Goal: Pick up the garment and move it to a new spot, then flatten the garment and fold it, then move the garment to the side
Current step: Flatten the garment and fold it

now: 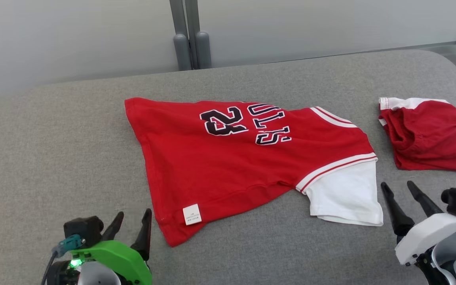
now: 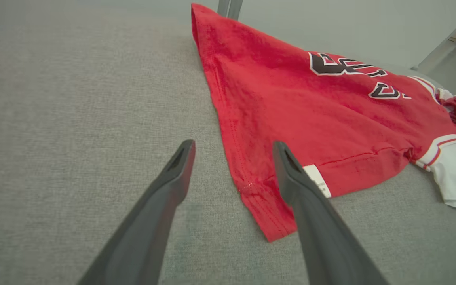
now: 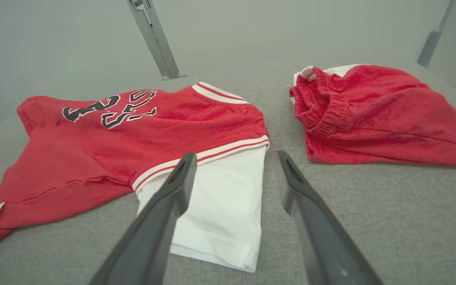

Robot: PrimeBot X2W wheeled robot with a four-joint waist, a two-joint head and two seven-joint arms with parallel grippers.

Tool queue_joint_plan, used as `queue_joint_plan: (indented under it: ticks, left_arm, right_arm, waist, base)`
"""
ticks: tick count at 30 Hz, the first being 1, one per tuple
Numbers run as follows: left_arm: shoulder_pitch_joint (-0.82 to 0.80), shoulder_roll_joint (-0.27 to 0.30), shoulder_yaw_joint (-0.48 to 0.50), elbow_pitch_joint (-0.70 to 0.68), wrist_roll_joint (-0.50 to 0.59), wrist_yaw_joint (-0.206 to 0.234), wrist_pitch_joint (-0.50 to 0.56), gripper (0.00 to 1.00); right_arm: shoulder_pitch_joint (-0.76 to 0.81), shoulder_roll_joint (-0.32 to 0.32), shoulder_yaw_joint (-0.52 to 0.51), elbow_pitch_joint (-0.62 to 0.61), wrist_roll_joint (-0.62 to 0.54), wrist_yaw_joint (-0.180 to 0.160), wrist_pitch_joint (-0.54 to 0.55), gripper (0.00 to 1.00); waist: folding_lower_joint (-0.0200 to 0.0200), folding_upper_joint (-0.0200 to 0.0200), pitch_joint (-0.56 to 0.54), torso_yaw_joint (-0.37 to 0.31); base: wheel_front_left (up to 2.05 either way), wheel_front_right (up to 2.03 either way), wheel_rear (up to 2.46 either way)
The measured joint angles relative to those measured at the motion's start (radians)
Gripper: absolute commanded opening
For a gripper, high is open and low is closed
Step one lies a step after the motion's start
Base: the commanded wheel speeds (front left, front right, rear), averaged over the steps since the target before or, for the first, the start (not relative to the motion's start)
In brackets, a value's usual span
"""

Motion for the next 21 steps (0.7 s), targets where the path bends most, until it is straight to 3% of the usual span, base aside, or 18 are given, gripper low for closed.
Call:
queue_joint_plan:
  ticks: [8, 21]
  left_arm:
    - [-0.081, -0.017, -0.037, 0.07, -0.054, 0.002, 0.176, 1.0]
    - [-0.162, -0.037, -0.061, 0.196, -0.088, -0.011, 0.198, 1.0]
  right_arm:
    - [-0.062, 0.026, 0.014, 0.112, 0.044, 0.0, 0.23, 1.0]
    - [-0.101, 0.088, -0.018, 0.178, 0.026, 0.0, 0.324, 1.0]
  waist:
    - [0.0, 0.0, 0.06, -0.005]
    - [0.0, 0.0, 0.117, -0.016]
  base:
    - [0.0, 0.0, 0.0]
    - [0.0, 0.0, 0.0]
